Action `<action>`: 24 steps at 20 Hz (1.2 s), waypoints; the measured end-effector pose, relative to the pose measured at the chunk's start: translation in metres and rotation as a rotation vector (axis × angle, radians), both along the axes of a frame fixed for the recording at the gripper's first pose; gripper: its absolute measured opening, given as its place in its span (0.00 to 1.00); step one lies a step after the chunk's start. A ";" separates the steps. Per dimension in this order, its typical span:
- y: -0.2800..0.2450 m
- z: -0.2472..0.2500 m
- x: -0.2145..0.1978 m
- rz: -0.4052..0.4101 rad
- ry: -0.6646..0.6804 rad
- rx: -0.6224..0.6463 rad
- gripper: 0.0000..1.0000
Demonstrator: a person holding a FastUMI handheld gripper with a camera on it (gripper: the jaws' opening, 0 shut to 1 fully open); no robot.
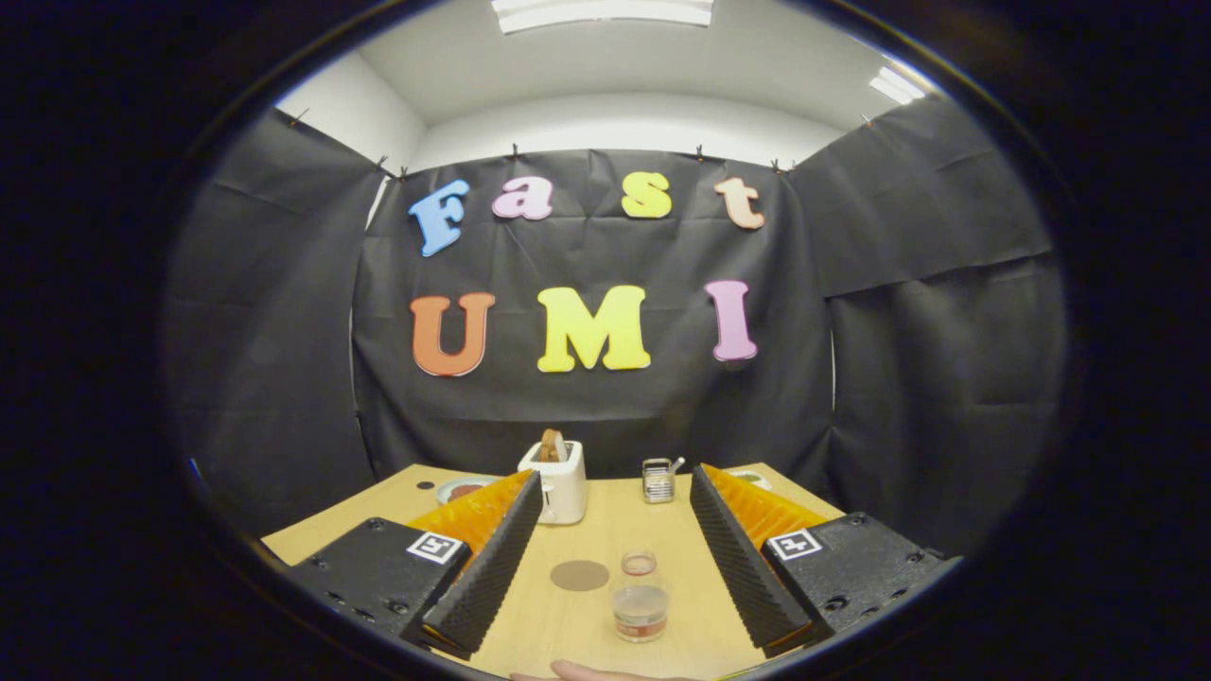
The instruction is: Take the bottle from table, then pour the juice into the cup, finally place the bottle on the coaster
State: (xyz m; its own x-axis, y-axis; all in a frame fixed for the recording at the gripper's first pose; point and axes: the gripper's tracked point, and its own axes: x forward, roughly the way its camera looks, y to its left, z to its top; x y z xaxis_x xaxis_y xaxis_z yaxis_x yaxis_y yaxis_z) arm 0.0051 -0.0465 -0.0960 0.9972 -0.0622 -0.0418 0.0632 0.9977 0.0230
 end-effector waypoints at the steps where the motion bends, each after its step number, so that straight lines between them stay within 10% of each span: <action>1: -0.006 -0.008 0.003 -0.011 0.012 0.003 1.00; 24: -0.026 -0.158 0.041 -0.015 0.072 -0.091 1.00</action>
